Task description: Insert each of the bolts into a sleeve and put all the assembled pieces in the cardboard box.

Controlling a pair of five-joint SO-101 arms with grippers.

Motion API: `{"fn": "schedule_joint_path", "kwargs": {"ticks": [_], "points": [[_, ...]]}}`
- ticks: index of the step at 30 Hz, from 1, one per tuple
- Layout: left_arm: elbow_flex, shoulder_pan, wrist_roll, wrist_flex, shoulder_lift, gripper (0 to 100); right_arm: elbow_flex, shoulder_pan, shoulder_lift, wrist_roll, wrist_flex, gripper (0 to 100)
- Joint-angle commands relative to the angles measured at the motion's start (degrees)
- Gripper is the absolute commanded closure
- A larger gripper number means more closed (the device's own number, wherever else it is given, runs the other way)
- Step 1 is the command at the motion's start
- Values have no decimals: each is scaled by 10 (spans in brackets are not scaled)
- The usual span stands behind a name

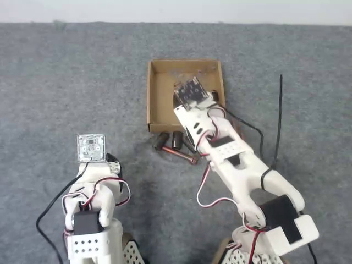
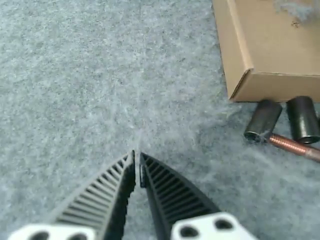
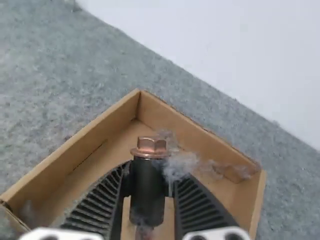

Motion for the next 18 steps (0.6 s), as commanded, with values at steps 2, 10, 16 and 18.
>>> {"fn": "schedule_joint_path", "kwargs": {"ticks": [2, 10, 16, 18], "points": [[-9, -3, -9, 3, -11, 991, -92, 23, -40, 6, 74, 992], [-9, -4, -9, 4, -11, 991, -209, 55, 68, -5, 133, 992], [-9, -4, -9, 2, -11, 991, -303, 66, 127, -25, 222, 992], [-9, -4, -9, 2, -11, 991, -328, 66, 149, -25, 254, 992]]}}
